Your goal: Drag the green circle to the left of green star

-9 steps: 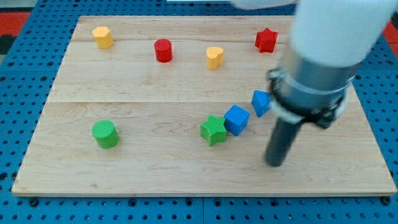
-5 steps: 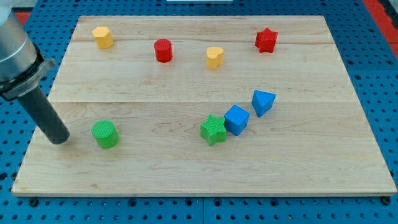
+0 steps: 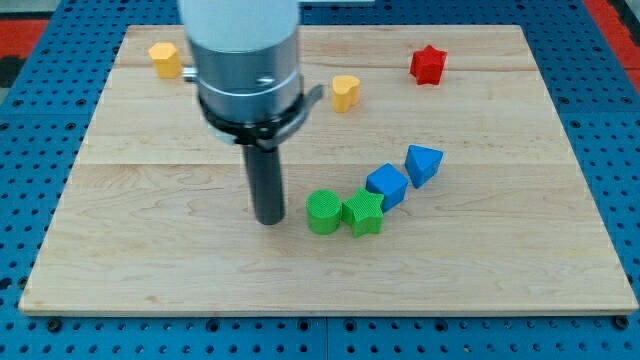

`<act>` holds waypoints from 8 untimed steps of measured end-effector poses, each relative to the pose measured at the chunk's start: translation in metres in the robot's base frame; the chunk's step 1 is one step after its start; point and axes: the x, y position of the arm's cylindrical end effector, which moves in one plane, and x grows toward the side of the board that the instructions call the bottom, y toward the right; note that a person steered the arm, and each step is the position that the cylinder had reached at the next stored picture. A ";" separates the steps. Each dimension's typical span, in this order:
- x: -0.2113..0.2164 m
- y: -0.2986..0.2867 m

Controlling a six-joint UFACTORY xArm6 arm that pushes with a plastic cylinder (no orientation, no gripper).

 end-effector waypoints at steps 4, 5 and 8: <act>0.056 0.137; 0.042 0.154; 0.022 0.150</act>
